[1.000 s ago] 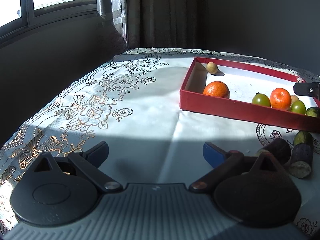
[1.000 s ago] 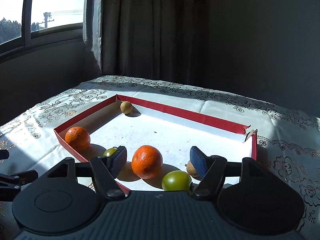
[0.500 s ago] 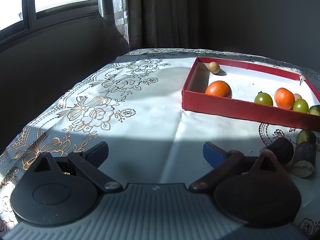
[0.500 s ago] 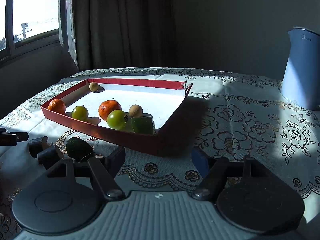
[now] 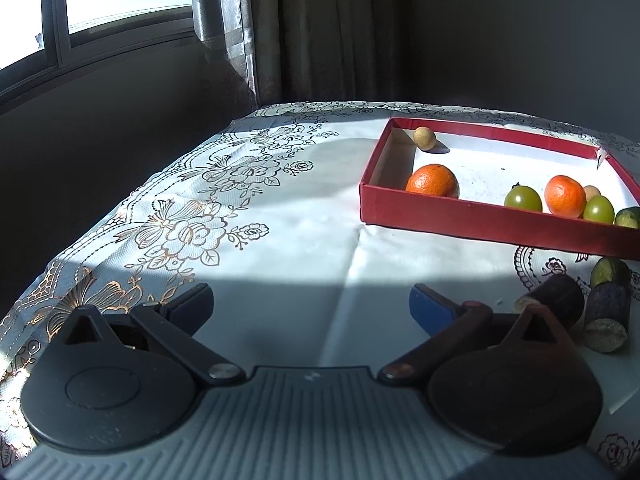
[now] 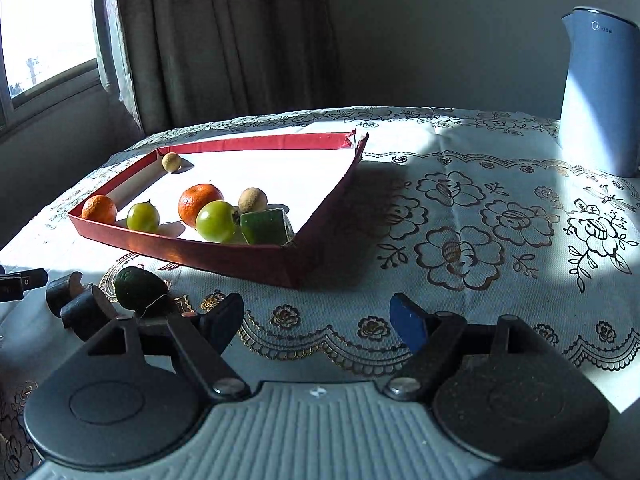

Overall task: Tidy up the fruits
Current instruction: 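Lift the open right tool out of the tray, then move the open left tool toward the dark cylindrical piece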

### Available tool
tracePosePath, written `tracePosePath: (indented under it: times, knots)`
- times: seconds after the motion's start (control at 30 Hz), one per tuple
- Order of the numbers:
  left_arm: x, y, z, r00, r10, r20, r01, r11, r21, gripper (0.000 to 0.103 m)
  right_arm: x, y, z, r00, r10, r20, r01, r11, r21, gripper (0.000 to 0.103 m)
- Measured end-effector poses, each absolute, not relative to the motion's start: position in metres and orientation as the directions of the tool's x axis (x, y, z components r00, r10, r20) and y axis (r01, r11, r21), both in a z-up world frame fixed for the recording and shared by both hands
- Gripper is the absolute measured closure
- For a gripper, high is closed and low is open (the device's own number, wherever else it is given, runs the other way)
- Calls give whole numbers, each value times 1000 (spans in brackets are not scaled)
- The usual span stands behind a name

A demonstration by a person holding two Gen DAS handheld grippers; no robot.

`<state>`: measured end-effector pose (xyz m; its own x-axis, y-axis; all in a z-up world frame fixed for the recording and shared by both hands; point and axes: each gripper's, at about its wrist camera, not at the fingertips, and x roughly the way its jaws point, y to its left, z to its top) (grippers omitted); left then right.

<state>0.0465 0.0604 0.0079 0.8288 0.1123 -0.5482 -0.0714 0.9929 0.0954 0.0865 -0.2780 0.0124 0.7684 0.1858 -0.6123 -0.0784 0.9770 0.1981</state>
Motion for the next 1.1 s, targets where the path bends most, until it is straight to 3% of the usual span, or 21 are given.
tracePosePath:
  times: [0.27,0.5,0.83,1.1]
  knots:
    - [42,52,9,839,118,-530,-55,990,133,0,87,-278,11,764,193,-616,-81,975,206,22]
    - [24,21,18,873,-29,-487,95,989,111,0,88,-278,11,761,197,-618,-84,975,207,20]
    - [17,6,24,891,-27,-453,95,987,128,0,87,-278,11,761,197,-618,-84,975,207,20]
    - [-8,3,37,893,-127,-431,178,981,78,0,87,-277,11,760,195,-620,-85,975,203,19]
